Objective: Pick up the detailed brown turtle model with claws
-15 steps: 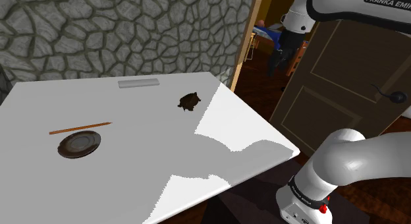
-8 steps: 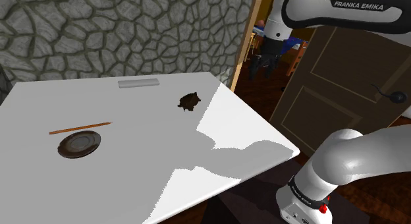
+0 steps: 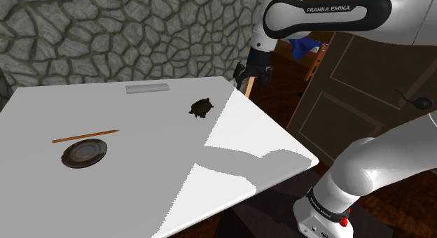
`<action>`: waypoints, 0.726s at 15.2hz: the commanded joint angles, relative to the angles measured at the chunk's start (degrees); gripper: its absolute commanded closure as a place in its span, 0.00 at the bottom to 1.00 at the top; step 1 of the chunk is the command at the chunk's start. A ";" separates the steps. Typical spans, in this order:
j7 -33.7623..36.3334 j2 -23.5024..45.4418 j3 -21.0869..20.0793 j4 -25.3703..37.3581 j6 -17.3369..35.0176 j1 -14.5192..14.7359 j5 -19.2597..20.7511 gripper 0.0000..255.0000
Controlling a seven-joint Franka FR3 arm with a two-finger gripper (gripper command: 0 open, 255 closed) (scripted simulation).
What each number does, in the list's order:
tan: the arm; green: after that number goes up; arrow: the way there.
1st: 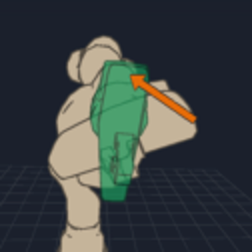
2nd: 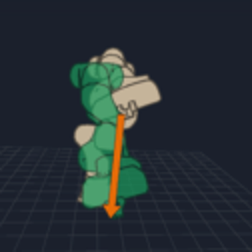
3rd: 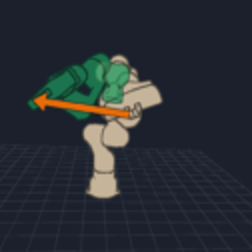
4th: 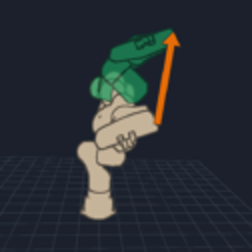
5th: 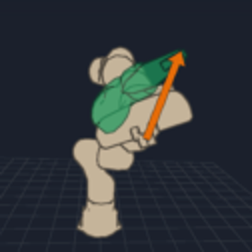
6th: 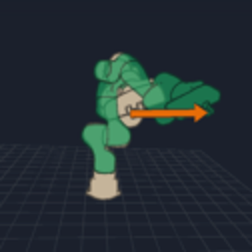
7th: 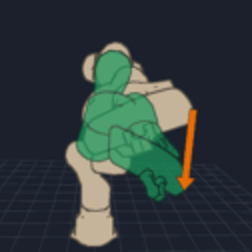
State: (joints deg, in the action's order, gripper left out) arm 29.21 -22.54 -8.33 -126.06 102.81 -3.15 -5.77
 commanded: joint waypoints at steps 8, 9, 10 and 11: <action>19.56 19.31 -2.87 10.73 8.12 -1.31 -4.05 0.00; 21.54 21.45 -2.94 12.16 8.88 -1.34 -4.37 0.00; 23.47 23.60 -2.96 13.64 9.61 -1.35 -4.68 0.00; 25.37 25.74 -2.94 15.18 10.30 -1.35 -4.99 0.00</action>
State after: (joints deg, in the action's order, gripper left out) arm 52.30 0.86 -11.16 -112.45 112.24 -4.55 -10.41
